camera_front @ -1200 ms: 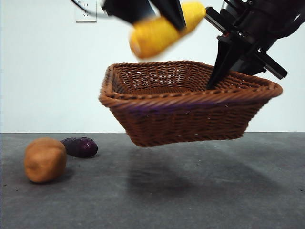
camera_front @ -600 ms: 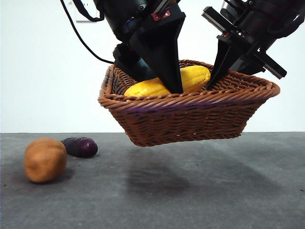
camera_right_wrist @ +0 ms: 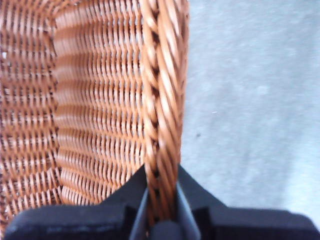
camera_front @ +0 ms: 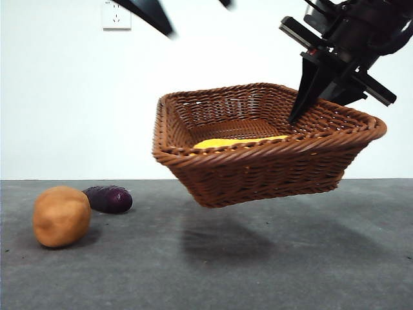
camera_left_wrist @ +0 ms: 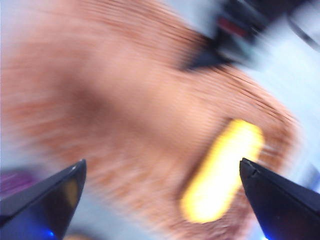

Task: Help me put the vegetables on the table into the basket

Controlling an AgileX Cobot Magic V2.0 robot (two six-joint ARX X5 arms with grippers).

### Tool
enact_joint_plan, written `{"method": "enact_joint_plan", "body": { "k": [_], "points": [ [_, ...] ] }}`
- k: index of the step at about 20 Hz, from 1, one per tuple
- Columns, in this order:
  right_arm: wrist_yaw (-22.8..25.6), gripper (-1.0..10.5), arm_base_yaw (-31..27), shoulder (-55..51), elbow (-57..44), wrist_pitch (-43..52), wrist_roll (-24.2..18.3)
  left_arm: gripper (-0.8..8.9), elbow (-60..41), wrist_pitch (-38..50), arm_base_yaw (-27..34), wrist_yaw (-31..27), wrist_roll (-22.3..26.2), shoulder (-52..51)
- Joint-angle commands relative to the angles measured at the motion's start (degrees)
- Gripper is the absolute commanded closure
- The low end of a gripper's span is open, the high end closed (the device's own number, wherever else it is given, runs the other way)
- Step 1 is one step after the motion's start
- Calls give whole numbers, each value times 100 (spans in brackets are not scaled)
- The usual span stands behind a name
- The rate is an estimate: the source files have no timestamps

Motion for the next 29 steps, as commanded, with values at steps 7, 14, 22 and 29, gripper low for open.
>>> {"method": "enact_joint_plan", "body": {
  "k": [7,14,22,29],
  "points": [
    [-516,958,-752,-13,448,186,-264,279,249,-1792,1672,-774,-1735,-249],
    [-634,958,-778,-15,787,-352,-745,278,225,-1856,1742,-555,-2328,1132],
    [-890,958,-1008,-22,787,-308,-793,278,-1241,-1078,2081,-61,-2787,1366],
    [-1080,958,-1001,-22,787,-229,-793,279,-2225,-188,2028,234,-3248,1368]
  ]
}}
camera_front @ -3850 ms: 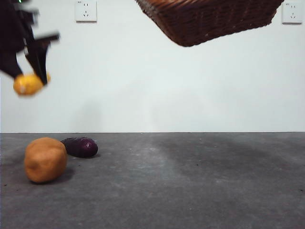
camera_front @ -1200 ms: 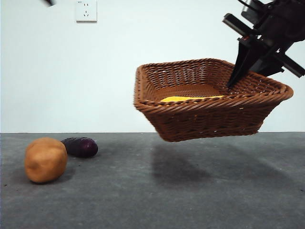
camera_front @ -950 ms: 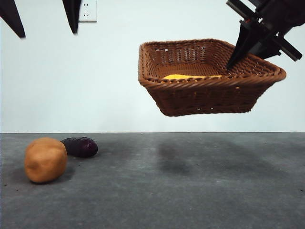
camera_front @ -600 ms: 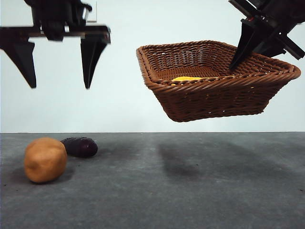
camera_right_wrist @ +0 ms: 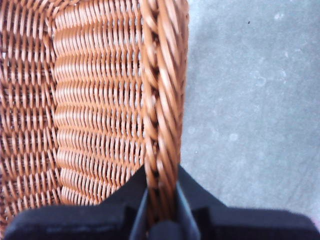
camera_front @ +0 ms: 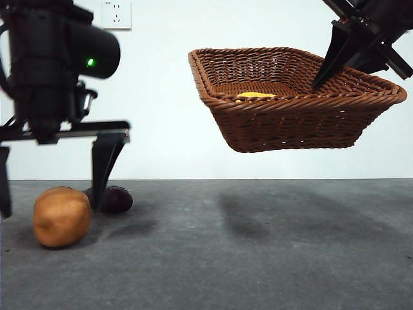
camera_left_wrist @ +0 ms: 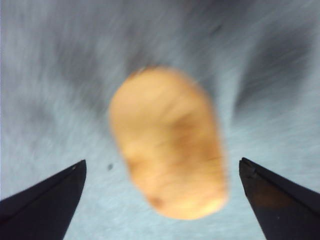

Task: Help me put the vegetables on the table into the basket

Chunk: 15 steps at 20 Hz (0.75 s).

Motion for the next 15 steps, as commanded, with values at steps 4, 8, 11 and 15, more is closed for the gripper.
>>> {"method": "enact_joint_plan", "body": {
  "k": [4,8,11,15],
  "points": [
    [-90,958,17,-22,68,22,11,396,-258,544,-94,-90,-81,-2],
    [-105,958,22,-22,68,-133,-81,476,-258,706,-74,-157,-81,4],
    [-105,958,22,-22,68,-203,-103,799,-258,756,-76,-240,66,4],
    [-59,958,22,-22,66,-280,-133,822,-258,813,-74,-251,743,-87]
  ]
}}
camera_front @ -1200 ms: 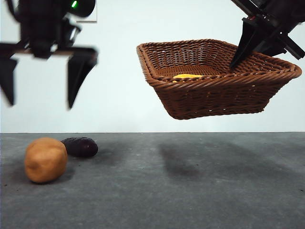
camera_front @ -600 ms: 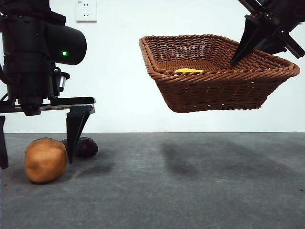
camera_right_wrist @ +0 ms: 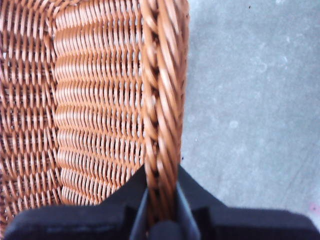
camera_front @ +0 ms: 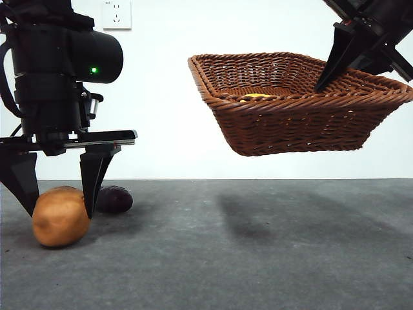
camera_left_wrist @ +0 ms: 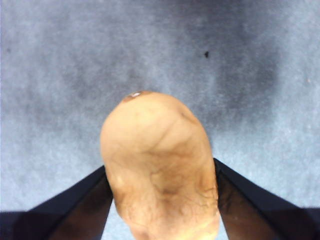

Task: Help me put the vegetables on the table into the basket

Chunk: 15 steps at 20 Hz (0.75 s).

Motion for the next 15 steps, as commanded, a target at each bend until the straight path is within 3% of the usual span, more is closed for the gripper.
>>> {"method": "enact_joint_plan", "body": {
  "k": [1,5,8,11,15],
  "points": [
    [48,958,20,-20,66,-63,-87,822,-50,164,11,-92,713,-225],
    [378,958,26,-7,15,-304,-146,821,-50,988,-48,66,1655,-1447],
    [483,959,142,4,-212,-168,133,821,-50,1377,-522,455,2363,-2457],
    [693,958,544,39,-516,59,466,821,-50,2048,-1228,903,2441,-2850],
    [730,958,1176,39,-612,531,1084,822,-50,2048,-1718,839,2730,-2367]
  ]
}}
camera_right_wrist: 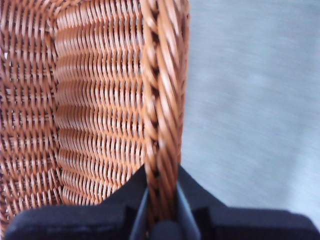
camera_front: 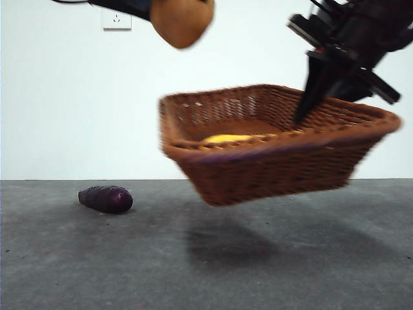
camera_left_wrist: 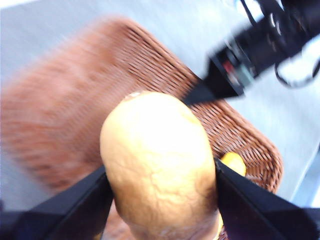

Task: Help me put the vegetables on the table into the basket

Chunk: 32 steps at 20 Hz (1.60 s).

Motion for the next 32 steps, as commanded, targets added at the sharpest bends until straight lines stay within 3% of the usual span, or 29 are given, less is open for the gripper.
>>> {"method": "enact_joint_plan", "body": {
  "k": [1,8,9,11,12,20,23,27,32],
  "points": [
    [-48,958,216,4,-37,199,468,822,-31,-57,-28,-20,232,428],
    [107,958,573,4,-37,177,549,812,-31,-520,-37,22,142,1270],
    [107,958,573,4,-37,179,549,767,-31,-590,-37,20,50,1276],
    [111,958,573,4,-37,186,520,398,-31,-586,-37,26,-107,1268],
    [155,958,573,4,-37,184,494,302,-31,-614,-37,57,-140,1268],
    [225,958,568,4,-37,197,367,306,-22,-625,63,273,-413,973],
    [337,958,496,4,-35,245,348,306,-22,-640,323,-28,-608,367],
    [286,958,208,-15,39,345,337,306,-20,-1040,1161,-905,-1071,-350],
    [77,958,-234,-155,511,302,164,305,153,-901,2564,-315,-1644,339]
  ]
}}
